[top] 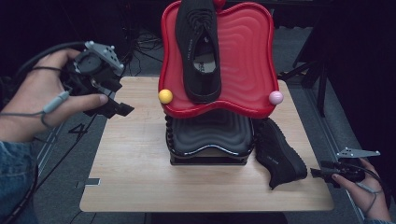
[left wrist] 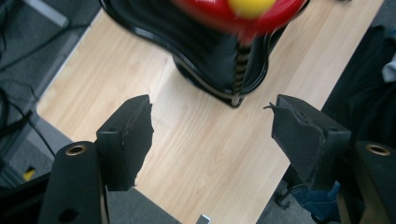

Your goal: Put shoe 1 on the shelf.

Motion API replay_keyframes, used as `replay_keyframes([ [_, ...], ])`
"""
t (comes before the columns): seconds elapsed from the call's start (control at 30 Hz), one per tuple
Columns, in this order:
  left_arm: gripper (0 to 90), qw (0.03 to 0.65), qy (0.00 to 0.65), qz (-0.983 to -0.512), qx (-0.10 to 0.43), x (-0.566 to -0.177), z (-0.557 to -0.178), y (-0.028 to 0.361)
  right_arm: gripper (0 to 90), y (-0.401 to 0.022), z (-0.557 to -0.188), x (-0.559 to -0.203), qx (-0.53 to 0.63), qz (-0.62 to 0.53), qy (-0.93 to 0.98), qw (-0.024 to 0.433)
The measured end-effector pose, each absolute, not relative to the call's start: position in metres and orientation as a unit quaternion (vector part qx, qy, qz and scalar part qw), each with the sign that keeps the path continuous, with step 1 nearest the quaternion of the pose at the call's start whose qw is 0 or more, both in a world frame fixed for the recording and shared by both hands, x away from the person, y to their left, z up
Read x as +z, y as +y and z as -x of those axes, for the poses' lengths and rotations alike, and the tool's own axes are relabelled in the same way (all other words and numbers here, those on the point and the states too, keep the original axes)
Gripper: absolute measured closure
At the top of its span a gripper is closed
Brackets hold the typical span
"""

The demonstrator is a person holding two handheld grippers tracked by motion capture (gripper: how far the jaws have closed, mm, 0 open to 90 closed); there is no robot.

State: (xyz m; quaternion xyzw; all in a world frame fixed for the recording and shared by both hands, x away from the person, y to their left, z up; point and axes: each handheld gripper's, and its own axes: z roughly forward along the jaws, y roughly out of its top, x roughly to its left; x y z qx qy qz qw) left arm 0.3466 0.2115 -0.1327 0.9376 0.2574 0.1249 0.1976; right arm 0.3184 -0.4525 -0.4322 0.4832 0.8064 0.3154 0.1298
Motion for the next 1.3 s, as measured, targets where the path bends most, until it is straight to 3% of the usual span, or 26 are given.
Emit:
replay_keyframes([
  [0.33,29.3,0.197,0.287,-0.933,0.093,-0.205,-0.362,0.224,37.5,-0.454,-0.322,-0.429,0.304,-0.483,0.810,0.134],
  [0.97,28.8,0.207,0.329,-0.917,0.091,-0.284,-0.356,0.239,37.2,-0.450,-0.325,-0.412,0.281,-0.472,0.823,0.140],
  [1.3,28.3,0.201,0.343,-0.916,0.055,-0.325,-0.354,0.241,37.2,-0.445,-0.330,-0.400,0.273,-0.474,0.827,0.134],
])
